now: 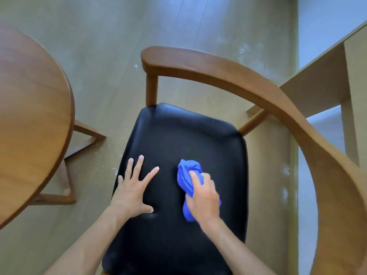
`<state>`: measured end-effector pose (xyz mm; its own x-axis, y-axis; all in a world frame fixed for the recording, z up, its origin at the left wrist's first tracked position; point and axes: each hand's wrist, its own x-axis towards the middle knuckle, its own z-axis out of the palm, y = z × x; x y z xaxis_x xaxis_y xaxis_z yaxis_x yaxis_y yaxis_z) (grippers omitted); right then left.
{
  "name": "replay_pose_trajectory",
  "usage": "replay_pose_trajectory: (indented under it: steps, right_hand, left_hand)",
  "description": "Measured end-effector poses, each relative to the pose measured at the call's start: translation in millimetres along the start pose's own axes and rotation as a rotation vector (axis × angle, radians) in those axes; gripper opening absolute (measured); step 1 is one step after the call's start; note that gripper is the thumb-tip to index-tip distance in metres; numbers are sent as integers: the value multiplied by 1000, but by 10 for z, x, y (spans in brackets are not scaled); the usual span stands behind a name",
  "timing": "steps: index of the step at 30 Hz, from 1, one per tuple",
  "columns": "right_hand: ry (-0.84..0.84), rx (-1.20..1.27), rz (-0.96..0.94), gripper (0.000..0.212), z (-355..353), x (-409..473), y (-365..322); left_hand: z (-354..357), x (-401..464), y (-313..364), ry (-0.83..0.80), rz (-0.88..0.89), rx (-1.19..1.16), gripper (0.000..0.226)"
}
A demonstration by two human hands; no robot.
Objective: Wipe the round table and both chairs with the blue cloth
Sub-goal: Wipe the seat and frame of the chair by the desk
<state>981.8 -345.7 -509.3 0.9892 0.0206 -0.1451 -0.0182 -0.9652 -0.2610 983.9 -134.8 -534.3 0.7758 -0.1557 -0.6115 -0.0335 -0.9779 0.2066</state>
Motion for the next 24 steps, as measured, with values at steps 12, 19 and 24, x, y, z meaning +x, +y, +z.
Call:
replay_pose_trajectory:
  steps: [12, 19, 24]
  right_hand:
    - [-338, 989, 260, 37, -1242, -612, -304]
    - [-206, 1355, 21, 53, -2887, -633, -1046]
    - [-179, 1423, -110, 57, -3993, -824, -1517]
  left_hand:
    - [-910, -973, 342, -69, -80, -750, 39]
    - [-2408, -2048, 968, 174, 226, -1270, 42]
    - [-3323, -2756, 1042, 496, 357, -1015, 54]
